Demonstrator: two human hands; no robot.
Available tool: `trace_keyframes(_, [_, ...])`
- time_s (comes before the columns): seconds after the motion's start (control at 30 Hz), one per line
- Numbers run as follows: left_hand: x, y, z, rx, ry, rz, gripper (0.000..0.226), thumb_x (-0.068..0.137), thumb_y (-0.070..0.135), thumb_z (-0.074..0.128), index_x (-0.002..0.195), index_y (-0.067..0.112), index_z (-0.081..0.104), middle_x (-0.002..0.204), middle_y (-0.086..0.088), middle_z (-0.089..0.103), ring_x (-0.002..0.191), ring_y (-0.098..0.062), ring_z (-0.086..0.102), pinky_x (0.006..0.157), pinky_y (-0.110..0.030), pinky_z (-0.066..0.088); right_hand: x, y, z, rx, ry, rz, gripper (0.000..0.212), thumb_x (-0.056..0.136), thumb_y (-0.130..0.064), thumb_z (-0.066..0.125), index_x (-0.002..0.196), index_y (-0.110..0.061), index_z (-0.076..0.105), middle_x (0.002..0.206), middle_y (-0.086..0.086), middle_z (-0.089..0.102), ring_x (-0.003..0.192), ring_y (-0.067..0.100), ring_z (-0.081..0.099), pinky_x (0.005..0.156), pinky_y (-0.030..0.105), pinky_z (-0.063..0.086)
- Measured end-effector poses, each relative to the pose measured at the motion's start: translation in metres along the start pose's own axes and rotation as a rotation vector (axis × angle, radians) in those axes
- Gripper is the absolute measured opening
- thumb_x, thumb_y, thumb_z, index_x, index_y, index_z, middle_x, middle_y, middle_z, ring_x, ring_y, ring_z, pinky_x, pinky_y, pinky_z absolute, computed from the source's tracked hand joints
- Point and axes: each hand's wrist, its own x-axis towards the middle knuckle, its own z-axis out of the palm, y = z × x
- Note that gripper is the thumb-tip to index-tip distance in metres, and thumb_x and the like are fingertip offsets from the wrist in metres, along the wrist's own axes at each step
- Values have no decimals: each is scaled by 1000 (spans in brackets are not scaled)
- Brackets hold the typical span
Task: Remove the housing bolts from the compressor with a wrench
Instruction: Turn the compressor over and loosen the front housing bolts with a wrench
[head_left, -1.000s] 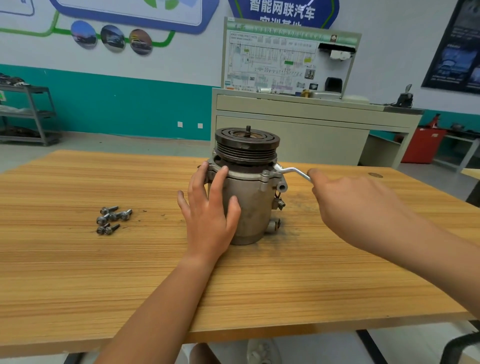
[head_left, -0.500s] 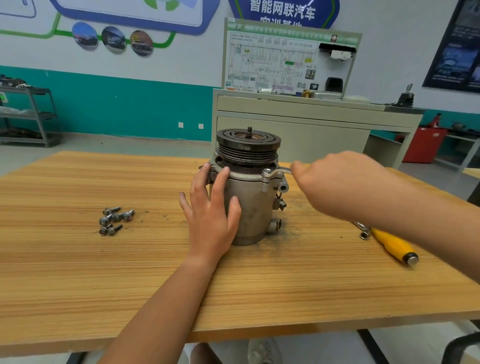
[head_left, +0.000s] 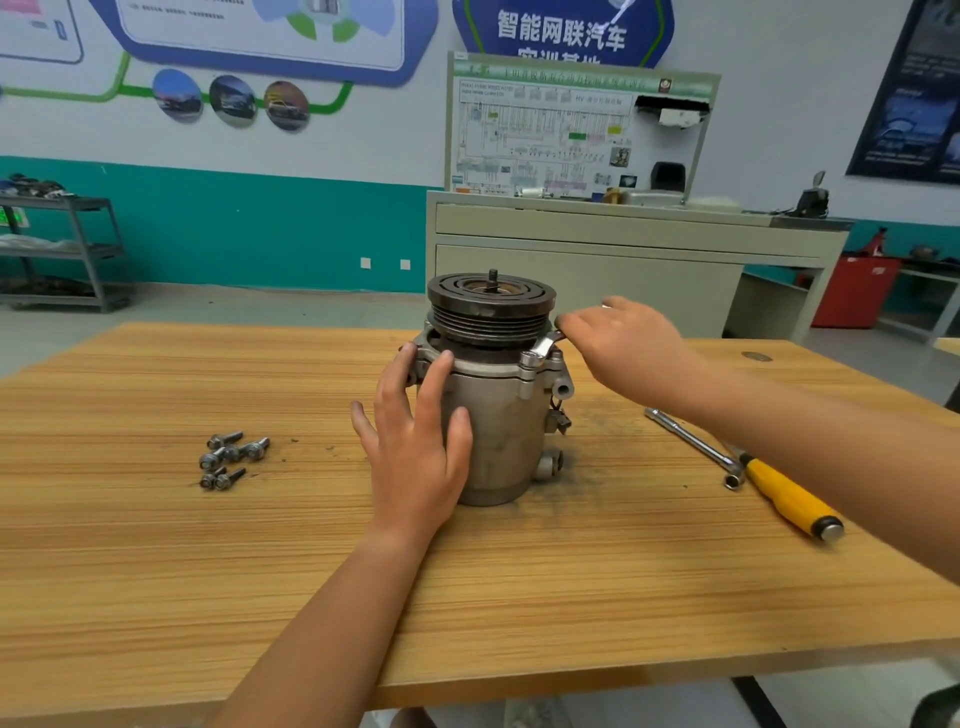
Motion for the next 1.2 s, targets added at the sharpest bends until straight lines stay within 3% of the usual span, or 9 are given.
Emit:
trace_keyframes(0.07, [1, 0, 0, -9, 1, -7, 44, 89, 37, 32, 132, 36, 28, 148, -10, 29, 134, -17, 24, 106, -62, 4, -7, -2, -4, 194, 188, 145, 18, 82, 12, 55, 98, 7, 62, 71, 20, 65, 60, 33, 61, 65, 43, 49])
trace_keyframes(0.13, [2, 0, 1, -13, 6, -10, 43, 89, 36, 33, 132, 35, 28, 147, -10, 30, 134, -16, 24, 106, -61, 3, -19, -5, -24, 454, 296, 286, 18, 92, -2, 50, 105, 6, 59, 65, 14, 58, 53, 27, 54, 51, 33, 40])
trace_keyframes(0.23, [2, 1, 2, -20, 13, -16, 43, 89, 36, 34, 131, 35, 29, 147, -10, 30, 134, -17, 25, 106, -61, 4, -42, -14, -60, 506, 363, 233, 31, 94, -18, 37, 106, 4, 57, 54, -3, 41, 38, 17, 37, 38, 21, 25])
trace_keyframes(0.33, [1, 2, 1, -16, 1, -19, 43, 89, 37, 33, 131, 35, 29, 148, -9, 30, 135, -18, 25, 106, -62, 4, -58, -24, -83, 333, 87, 204, 35, 93, -30, 24, 102, -9, 51, 48, -7, 36, 36, 15, 34, 38, 19, 23])
trace_keyframes(0.43, [1, 3, -1, -12, -10, -24, 43, 88, 37, 32, 131, 36, 28, 148, -9, 29, 135, -16, 23, 106, -62, 4, -64, -22, -77, 144, -209, 272, 17, 98, -27, 26, 107, -23, 40, 59, -6, 41, 50, 12, 39, 43, 28, 30])
trace_keyframes(0.67, [1, 3, -1, -7, -12, -22, 43, 89, 38, 32, 131, 36, 28, 149, -9, 29, 135, -17, 24, 106, -61, 4, -58, -32, -73, 102, -292, 282, 23, 96, -14, 35, 118, -20, 41, 59, -4, 41, 49, 11, 38, 39, 25, 24])
trace_keyframes(0.87, [0, 3, -1, -5, -4, -16, 43, 88, 37, 33, 131, 35, 28, 148, -11, 30, 134, -17, 23, 106, -63, 5, -38, -44, -101, -142, -401, 76, 34, 88, 2, 39, 121, -7, 45, 59, -1, 26, 45, 14, 23, 38, 24, 18])
trace_keyframes(1.0, [-1, 3, -1, -7, -9, -24, 44, 88, 37, 33, 131, 35, 28, 148, -11, 30, 134, -18, 24, 106, -63, 6, -35, -43, -101, -210, -409, 12, 25, 91, -2, 38, 114, -7, 47, 58, -1, 26, 44, 14, 22, 38, 25, 16])
trace_keyframes(1.2, [-1, 2, -1, -3, -18, -21, 44, 88, 37, 34, 132, 35, 28, 148, -10, 29, 135, -19, 26, 106, -63, 6, -33, -6, -69, -183, -375, 1, 39, 94, -11, 34, 132, -18, 33, 54, -4, 36, 44, 10, 32, 38, 23, 20])
